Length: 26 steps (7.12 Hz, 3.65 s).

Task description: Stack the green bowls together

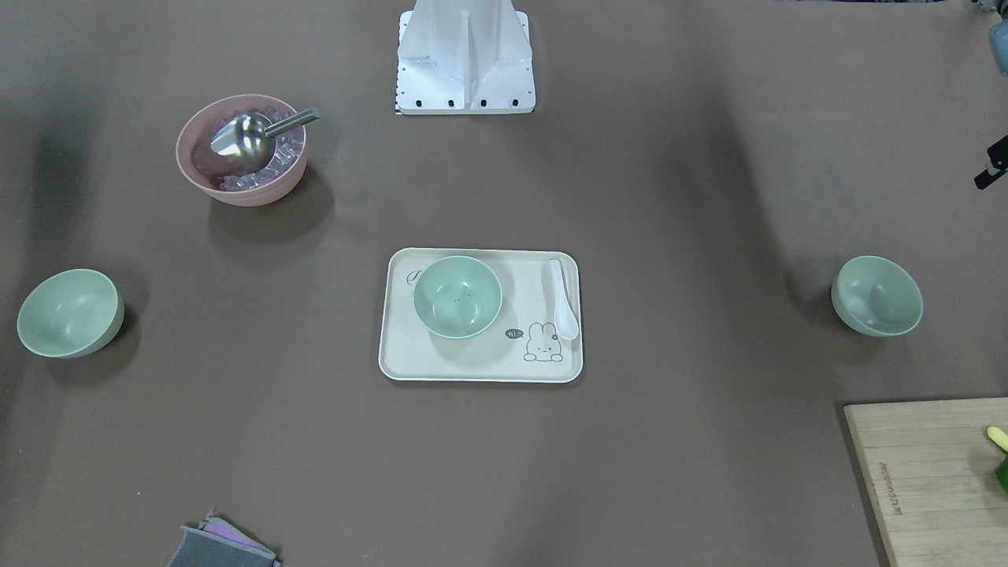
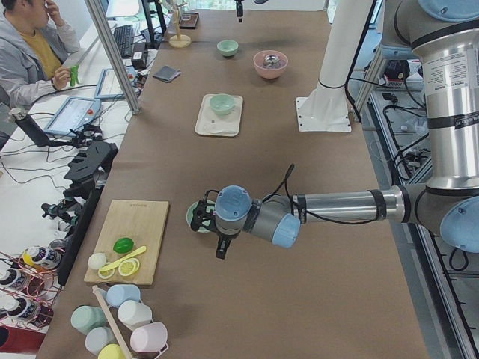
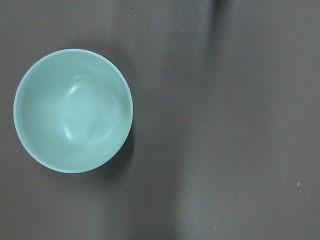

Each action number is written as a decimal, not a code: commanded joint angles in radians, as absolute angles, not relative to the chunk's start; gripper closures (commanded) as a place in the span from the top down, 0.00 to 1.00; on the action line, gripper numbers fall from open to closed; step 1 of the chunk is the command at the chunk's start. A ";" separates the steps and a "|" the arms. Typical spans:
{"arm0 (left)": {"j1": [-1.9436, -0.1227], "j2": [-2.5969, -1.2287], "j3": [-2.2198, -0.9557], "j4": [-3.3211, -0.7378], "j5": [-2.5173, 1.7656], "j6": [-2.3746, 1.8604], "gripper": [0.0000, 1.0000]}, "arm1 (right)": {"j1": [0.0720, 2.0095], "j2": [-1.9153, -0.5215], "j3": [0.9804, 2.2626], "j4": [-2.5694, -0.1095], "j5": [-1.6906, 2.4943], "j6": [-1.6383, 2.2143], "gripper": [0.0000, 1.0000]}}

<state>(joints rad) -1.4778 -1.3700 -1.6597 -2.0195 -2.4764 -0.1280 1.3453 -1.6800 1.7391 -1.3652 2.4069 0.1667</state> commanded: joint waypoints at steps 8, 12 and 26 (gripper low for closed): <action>-1.457 -1.422 -1.646 -2.017 -2.493 -0.242 0.98 | 1.123 -1.459 1.384 -1.017 2.264 0.545 0.79; -1.444 -1.439 -1.644 -2.008 -2.494 -0.245 0.98 | 1.123 -1.456 1.399 -1.012 2.289 0.641 0.00; -1.368 -1.485 -1.601 -2.011 -2.496 -0.296 0.98 | 0.597 -0.982 1.637 -1.138 1.907 1.781 0.00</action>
